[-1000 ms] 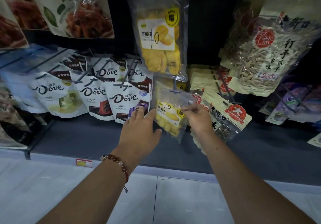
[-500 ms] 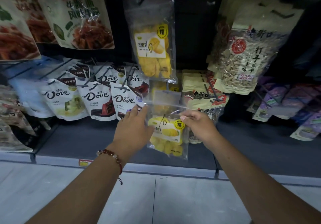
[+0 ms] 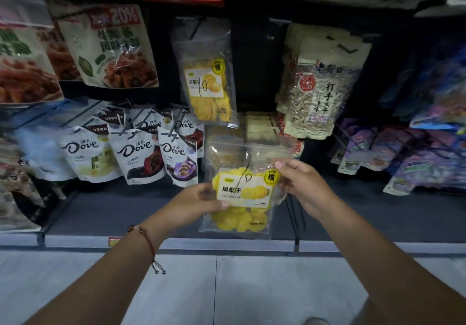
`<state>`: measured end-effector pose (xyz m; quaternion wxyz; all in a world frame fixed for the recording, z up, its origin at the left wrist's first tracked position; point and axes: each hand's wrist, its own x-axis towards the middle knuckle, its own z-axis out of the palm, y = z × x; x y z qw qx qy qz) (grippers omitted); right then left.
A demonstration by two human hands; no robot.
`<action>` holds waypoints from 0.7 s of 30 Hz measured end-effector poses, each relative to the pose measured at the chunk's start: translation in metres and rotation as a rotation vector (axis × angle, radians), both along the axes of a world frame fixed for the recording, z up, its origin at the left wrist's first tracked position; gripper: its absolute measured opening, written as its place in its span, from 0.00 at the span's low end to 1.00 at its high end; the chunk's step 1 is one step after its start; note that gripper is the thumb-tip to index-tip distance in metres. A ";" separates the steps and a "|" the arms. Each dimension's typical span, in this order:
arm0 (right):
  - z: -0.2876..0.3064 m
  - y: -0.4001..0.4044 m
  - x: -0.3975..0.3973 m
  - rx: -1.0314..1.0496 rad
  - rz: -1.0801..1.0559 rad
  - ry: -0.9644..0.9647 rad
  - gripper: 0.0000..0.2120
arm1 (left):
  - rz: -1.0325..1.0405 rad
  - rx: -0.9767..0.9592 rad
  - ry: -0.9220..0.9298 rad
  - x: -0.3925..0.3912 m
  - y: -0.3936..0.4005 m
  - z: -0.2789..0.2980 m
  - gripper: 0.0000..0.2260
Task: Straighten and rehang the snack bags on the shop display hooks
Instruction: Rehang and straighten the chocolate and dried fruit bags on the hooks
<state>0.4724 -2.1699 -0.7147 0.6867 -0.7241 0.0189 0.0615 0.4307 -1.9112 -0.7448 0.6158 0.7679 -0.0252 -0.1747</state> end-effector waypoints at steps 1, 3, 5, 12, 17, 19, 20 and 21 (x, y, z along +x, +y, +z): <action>0.005 0.003 -0.001 0.024 -0.016 -0.014 0.07 | 0.016 -0.006 -0.012 -0.002 0.000 0.002 0.27; 0.012 0.011 -0.001 0.069 -0.045 -0.028 0.05 | 0.050 -0.025 -0.019 -0.006 -0.001 0.005 0.22; 0.021 0.024 -0.001 0.083 -0.056 -0.029 0.06 | 0.087 -0.067 -0.013 -0.013 -0.003 0.007 0.14; 0.066 0.071 0.029 -0.105 0.037 0.046 0.12 | 0.277 -0.335 0.019 -0.024 0.018 0.014 0.10; 0.092 0.100 0.062 -0.432 -0.012 -0.113 0.22 | 0.490 -0.495 -0.017 -0.023 0.054 0.012 0.11; 0.098 0.108 0.075 -0.502 -0.026 -0.149 0.28 | 0.550 -0.552 -0.035 -0.022 0.067 0.011 0.14; 0.099 0.113 0.081 -0.526 -0.028 -0.154 0.31 | 0.576 -0.581 -0.040 -0.022 0.072 0.010 0.15; 0.100 0.117 0.087 -0.543 -0.031 -0.151 0.33 | 0.596 -0.608 -0.045 -0.022 0.077 0.010 0.16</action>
